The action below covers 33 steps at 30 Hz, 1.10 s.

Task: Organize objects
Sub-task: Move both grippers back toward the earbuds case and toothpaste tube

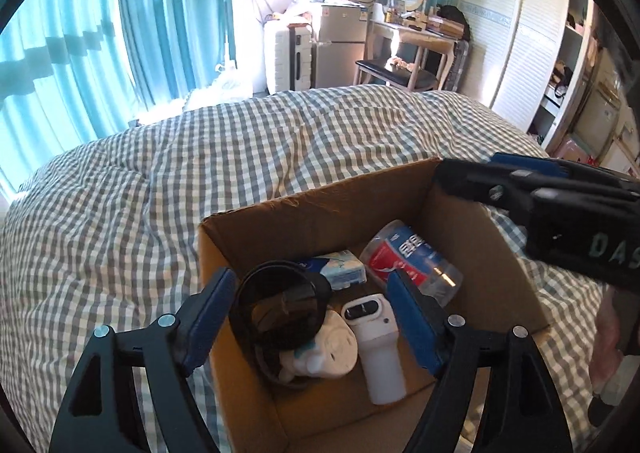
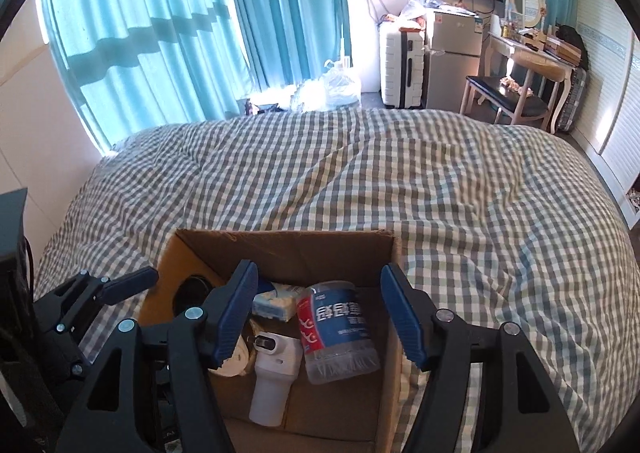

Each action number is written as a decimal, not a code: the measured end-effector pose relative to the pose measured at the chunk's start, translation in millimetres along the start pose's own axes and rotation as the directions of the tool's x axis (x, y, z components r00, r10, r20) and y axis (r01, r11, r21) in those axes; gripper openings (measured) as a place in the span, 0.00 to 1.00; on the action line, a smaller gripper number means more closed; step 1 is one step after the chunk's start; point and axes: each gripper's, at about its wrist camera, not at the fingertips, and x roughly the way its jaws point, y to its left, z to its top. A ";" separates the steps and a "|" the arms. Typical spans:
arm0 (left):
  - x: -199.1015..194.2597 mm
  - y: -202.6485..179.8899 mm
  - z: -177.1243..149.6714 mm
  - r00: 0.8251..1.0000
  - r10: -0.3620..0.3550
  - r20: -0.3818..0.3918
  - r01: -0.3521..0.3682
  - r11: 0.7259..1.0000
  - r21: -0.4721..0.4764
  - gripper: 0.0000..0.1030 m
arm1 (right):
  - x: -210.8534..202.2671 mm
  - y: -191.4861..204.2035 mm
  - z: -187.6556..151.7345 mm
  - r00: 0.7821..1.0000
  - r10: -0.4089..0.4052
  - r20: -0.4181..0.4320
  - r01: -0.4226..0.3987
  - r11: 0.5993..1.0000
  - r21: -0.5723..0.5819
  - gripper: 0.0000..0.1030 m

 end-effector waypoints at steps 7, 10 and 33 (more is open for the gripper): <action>-59.5 -1.7 -3.2 0.999 0.024 0.048 -0.022 0.999 -0.039 0.81 | -80.7 -1.2 3.7 0.995 -0.007 0.098 0.006 1.000 0.003 0.67; -96.2 -4.3 -3.6 0.994 0.050 0.097 -0.045 0.997 -0.055 0.95 | -118.6 0.9 3.0 0.991 -0.009 0.137 0.010 1.000 -0.006 0.67; -230.7 14.1 -84.0 0.963 0.210 0.170 -0.167 0.957 -0.237 0.97 | -213.5 42.9 -103.9 0.987 0.050 0.151 -0.015 0.975 -0.221 0.75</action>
